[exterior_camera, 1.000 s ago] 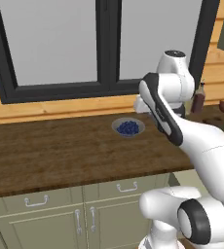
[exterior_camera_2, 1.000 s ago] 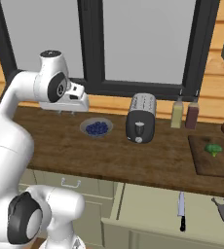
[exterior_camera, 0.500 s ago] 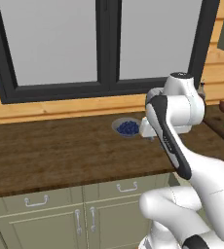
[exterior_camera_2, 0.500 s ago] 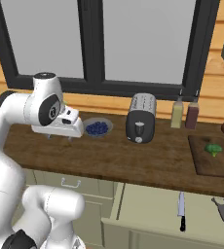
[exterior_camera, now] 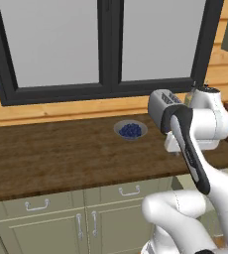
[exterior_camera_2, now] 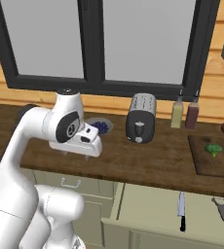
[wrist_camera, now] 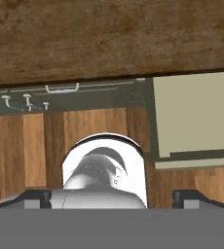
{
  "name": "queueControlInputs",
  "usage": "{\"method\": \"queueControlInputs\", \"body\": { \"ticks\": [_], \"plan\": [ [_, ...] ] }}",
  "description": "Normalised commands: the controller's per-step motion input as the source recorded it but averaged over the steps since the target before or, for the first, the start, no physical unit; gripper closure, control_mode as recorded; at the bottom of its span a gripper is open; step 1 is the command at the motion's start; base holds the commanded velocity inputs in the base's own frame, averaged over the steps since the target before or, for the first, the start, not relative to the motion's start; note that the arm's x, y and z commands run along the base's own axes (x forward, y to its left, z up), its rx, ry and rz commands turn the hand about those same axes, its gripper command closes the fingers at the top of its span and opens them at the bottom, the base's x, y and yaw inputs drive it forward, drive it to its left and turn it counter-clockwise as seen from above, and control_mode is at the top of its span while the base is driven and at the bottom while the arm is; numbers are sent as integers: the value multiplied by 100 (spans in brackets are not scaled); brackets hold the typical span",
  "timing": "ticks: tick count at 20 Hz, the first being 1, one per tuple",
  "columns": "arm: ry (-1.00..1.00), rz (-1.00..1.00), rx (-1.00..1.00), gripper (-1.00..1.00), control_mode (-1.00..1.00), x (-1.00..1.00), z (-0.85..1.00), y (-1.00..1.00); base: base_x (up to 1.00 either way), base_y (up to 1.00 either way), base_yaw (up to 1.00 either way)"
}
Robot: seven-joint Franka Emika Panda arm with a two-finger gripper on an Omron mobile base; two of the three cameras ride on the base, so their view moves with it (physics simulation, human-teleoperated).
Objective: Place the appropriate cutting tool for cutting the broccoli skin on the cutting board.
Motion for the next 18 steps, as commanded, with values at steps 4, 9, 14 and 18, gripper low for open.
{"method": "queueControlInputs", "body": {
  "ticks": [4, 9, 14, 18],
  "plan": [
    [18, -8, 3, -100, -100, -6, -6, -100, 0, 0, 0],
    [20, -6, 1, -100, -100, 0, -4, -100, 0, 0, 0],
    [12, 0, 1, -100, -100, 0, 0, -100, 0, 0, 0],
    [6, 0, 2, -100, -100, -3, 0, -100, 0, 0, 0]
  ]
}}
